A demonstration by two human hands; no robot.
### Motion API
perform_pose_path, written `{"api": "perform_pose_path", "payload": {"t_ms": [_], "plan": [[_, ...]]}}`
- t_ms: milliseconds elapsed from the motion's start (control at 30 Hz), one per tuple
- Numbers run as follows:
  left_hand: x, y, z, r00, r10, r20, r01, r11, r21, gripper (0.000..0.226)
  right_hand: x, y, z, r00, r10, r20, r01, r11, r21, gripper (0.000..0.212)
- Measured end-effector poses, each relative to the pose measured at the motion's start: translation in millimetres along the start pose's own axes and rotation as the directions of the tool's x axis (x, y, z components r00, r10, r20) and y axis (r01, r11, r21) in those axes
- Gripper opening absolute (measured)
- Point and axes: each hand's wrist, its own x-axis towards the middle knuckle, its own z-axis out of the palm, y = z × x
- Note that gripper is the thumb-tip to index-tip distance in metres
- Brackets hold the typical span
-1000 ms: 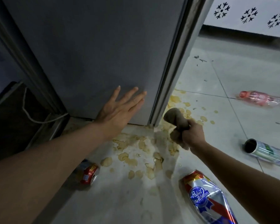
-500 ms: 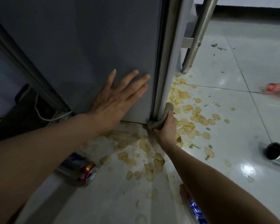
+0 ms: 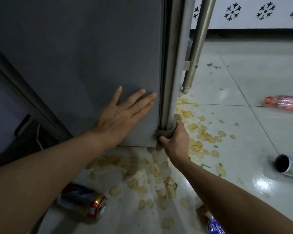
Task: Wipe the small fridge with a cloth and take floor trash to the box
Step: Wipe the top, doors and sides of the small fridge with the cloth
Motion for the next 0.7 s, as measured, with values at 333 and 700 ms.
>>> {"api": "perform_pose_path", "payload": {"t_ms": [333, 700], "plan": [[14.2, -45.2, -49.7, 0.981, -0.190, -0.037, 0.181, 0.967, -0.179, 0.093, 16.1, -99.7, -66.6, 0.955, -0.190, -0.229, 0.220, 0.969, 0.110, 0.042], [32.4, -99.2, -124.0, 0.955, -0.266, -0.134, 0.233, 0.948, -0.216, 0.083, 32.3, -187.1, -127.5, 0.888, -0.302, -0.347, 0.342, 0.938, 0.059, 0.032]]}}
